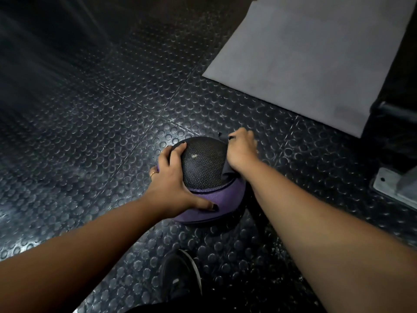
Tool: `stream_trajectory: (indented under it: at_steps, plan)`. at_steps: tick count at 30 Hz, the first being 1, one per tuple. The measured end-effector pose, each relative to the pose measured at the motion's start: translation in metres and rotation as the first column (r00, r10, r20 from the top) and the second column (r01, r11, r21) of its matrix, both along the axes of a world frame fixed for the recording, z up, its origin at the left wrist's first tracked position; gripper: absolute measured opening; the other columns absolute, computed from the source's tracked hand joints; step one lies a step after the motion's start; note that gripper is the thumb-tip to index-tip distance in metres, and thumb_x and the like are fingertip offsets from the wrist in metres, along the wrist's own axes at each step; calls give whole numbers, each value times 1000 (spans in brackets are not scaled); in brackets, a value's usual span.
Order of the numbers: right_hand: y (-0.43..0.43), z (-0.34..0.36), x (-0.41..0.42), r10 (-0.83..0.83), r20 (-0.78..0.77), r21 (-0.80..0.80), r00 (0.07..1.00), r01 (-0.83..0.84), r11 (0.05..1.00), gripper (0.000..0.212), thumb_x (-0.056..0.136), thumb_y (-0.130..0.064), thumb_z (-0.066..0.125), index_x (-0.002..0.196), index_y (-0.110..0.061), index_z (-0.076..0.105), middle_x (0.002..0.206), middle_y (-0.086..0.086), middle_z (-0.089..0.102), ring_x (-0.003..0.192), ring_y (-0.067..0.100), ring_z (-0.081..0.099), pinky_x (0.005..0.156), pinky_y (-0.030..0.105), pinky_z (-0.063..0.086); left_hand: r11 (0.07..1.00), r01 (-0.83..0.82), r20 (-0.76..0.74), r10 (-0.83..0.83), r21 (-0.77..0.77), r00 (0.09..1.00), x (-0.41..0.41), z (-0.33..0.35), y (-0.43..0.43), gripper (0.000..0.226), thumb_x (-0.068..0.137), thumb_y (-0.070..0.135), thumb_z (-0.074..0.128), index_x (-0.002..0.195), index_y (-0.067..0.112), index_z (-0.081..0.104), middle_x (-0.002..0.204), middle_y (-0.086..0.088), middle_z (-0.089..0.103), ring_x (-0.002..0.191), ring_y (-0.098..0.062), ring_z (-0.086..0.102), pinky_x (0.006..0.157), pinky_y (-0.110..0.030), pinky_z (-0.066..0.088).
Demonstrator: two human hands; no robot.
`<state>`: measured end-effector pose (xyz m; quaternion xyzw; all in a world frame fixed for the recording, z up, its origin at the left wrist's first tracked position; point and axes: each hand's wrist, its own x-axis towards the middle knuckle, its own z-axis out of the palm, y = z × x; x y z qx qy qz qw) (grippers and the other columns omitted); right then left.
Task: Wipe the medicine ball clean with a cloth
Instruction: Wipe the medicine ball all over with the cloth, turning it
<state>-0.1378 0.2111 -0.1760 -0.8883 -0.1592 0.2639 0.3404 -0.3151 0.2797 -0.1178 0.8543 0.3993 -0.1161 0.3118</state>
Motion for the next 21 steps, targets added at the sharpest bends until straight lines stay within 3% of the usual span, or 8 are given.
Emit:
stream_trajectory:
  at_steps: [4, 8, 10, 12, 14, 17, 19, 21]
  plan:
    - [-32, 26, -71, 44, 395, 213, 918, -138, 967, 23, 89, -9, 39, 108, -10, 53, 115, 9, 41, 106, 26, 42, 88, 39, 42, 999, -41, 3, 41, -24, 999, 1, -1, 5, 155, 20, 67, 85, 149, 46, 3, 151, 20, 4, 140, -38, 24, 111, -51, 36]
    - [-43, 33, -82, 142, 510, 218, 848, -287, 933, 30, 87, -14, 29, 104, -9, 53, 109, 10, 45, 101, 28, 45, 83, 43, 43, 1000, 1, 7, -1, -13, 1000, -9, -1, -2, 156, 22, 63, 88, 149, 47, -1, 152, 26, -4, 143, -42, 18, 113, -58, 33]
    - [-21, 31, -52, 142, 408, 140, 902, -216, 966, 27, 89, -8, 36, 110, -13, 52, 116, 8, 43, 110, 26, 42, 91, 43, 40, 1000, 24, 2, -24, 5, 1000, -12, -2, -6, 157, 25, 60, 94, 150, 48, -2, 154, 25, -7, 144, -42, 14, 114, -61, 30]
    - [4, 20, -15, 176, 154, 0, 972, -178, 984, 28, 93, -6, 40, 117, -12, 52, 125, 8, 41, 118, 27, 40, 99, 44, 38, 997, 70, -3, -70, 14, 998, -14, -2, -10, 157, 27, 59, 96, 149, 50, -3, 155, 23, -11, 146, -42, 8, 113, -63, 30]
    - [19, 3, 13, 212, -56, -105, 976, -217, 971, 35, 94, -8, 42, 128, -7, 49, 134, 14, 42, 123, 33, 42, 103, 44, 39, 991, 132, 12, -132, 9, 991, -14, 0, -11, 156, 27, 60, 96, 149, 52, -2, 156, 23, -13, 147, -38, 4, 113, -65, 30]
    - [7, -27, 43, 147, -58, -222, 987, -157, 962, 37, 92, -7, 48, 129, -7, 50, 133, 17, 47, 118, 36, 49, 96, 41, 46, 982, 190, 32, -189, -15, 981, -14, 4, -5, 154, 28, 59, 97, 149, 53, 2, 155, 26, -13, 147, -32, 2, 116, -61, 26]
    - [-13, -36, 60, -57, -30, -94, 998, 54, 994, 22, 90, -6, 50, 109, -9, 60, 121, 17, 58, 105, 33, 58, 83, 38, 51, 972, 233, 47, -232, -23, 972, -19, 4, 0, 152, 27, 58, 97, 146, 58, 3, 156, 27, -12, 149, -29, 1, 118, -61, 22]
    - [-35, -29, 69, -240, -103, 140, 965, 253, 957, 18, 93, -8, 49, 101, -15, 64, 119, 13, 61, 99, 26, 61, 86, 36, 53, 969, 245, 37, -243, -32, 969, -27, 5, 7, 152, 24, 58, 97, 143, 61, 2, 156, 29, -11, 150, -26, 0, 118, -61, 22]
